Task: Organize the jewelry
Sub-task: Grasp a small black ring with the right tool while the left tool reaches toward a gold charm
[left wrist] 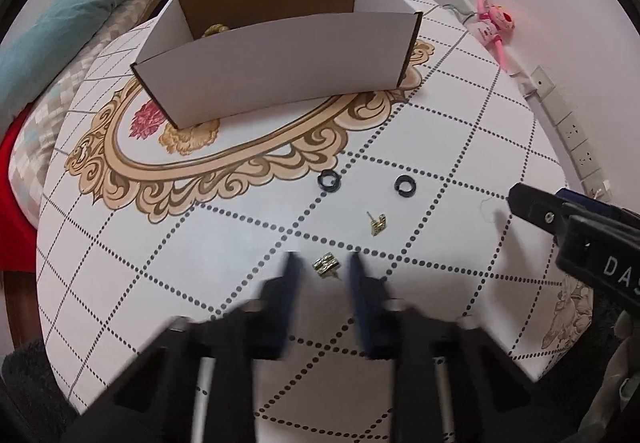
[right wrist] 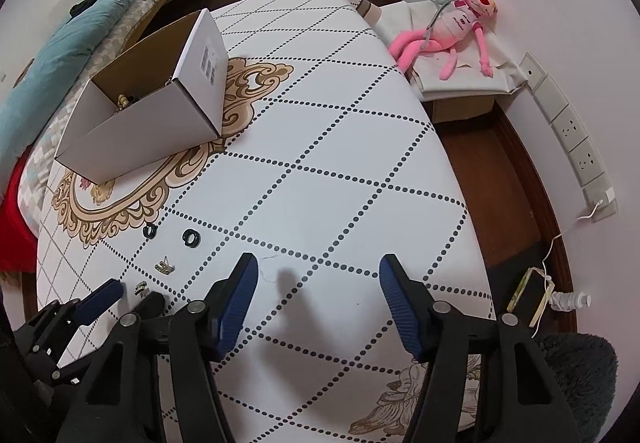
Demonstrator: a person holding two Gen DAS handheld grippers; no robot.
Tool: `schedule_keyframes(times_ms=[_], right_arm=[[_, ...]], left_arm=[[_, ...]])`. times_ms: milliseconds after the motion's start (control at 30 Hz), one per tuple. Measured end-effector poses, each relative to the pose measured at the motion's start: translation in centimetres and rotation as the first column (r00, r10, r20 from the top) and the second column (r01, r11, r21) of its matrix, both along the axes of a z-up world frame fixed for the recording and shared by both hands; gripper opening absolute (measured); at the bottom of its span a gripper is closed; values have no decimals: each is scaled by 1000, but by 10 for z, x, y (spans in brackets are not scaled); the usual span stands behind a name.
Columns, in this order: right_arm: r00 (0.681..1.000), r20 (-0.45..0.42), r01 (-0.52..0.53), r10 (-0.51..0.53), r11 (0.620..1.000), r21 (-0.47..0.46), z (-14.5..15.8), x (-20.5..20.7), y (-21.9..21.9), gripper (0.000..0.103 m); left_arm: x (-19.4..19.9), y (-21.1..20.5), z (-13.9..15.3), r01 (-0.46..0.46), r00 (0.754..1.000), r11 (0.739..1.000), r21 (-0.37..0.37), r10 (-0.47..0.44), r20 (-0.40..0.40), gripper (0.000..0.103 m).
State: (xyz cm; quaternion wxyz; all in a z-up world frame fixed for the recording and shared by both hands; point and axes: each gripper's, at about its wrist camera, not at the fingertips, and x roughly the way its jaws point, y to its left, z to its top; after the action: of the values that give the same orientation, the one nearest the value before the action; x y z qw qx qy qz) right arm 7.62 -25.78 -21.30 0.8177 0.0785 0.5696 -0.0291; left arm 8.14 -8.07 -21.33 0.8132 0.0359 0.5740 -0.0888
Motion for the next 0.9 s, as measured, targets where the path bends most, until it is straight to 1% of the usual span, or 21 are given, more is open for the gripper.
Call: schedule_keyframes(times_ms=[100, 200, 233, 333, 433, 533, 633, 733, 800, 833, 867, 900], right_arm=[[1000, 4, 0, 0, 1000, 0, 2, -1, 2, 63], [1000, 14, -5, 5, 1000, 9, 6, -2, 5, 63], [1000, 19, -9, 9, 1000, 19, 8, -3, 6, 63], [999, 40, -36, 33, 997, 74, 15, -4, 14, 63], [996, 57, -81, 75, 991, 109, 17, -3, 31, 63], [989, 59, -140, 133, 981, 137, 11, -1, 54, 63], [981, 59, -190, 184, 972, 137, 2, 1, 75, 63], [973, 59, -230, 224, 965, 124, -7, 1, 94, 62], [966, 56, -256, 252, 961, 104, -12, 2, 105, 53], [963, 47, -270, 266, 958, 98, -16, 4, 110, 39], [959, 41, -283, 280, 954, 95, -20, 4, 113, 31], [955, 41, -296, 293, 952, 74, -22, 4, 118, 19]], left_arm=[[1, 4, 1, -5, 1000, 1000, -19, 5, -3, 9], [0, 14, 7, -8, 1000, 1000, -26, 9, 4, 4], [-1, 20, 11, -17, 1000, 1000, -25, 17, 11, 4], [-2, 44, 18, -70, 997, 997, -37, 71, 12, 3], [0, 71, 23, -130, 991, 991, -33, 131, 22, 3], [1, 92, 25, -179, 983, 983, -30, 180, 26, 3], [-2, 108, 23, -208, 978, 978, -25, 208, 22, 3], [-2, 116, 19, -224, 975, 974, -35, 224, 0, 3], [-1, 116, 15, -238, 971, 971, -30, 238, -25, 5], [-1, 118, 13, -247, 969, 969, -23, 246, -36, 5], [-1, 118, 11, -248, 968, 968, -28, 247, -46, 6], [-1, 117, 9, -247, 968, 969, -31, 245, -52, 7]])
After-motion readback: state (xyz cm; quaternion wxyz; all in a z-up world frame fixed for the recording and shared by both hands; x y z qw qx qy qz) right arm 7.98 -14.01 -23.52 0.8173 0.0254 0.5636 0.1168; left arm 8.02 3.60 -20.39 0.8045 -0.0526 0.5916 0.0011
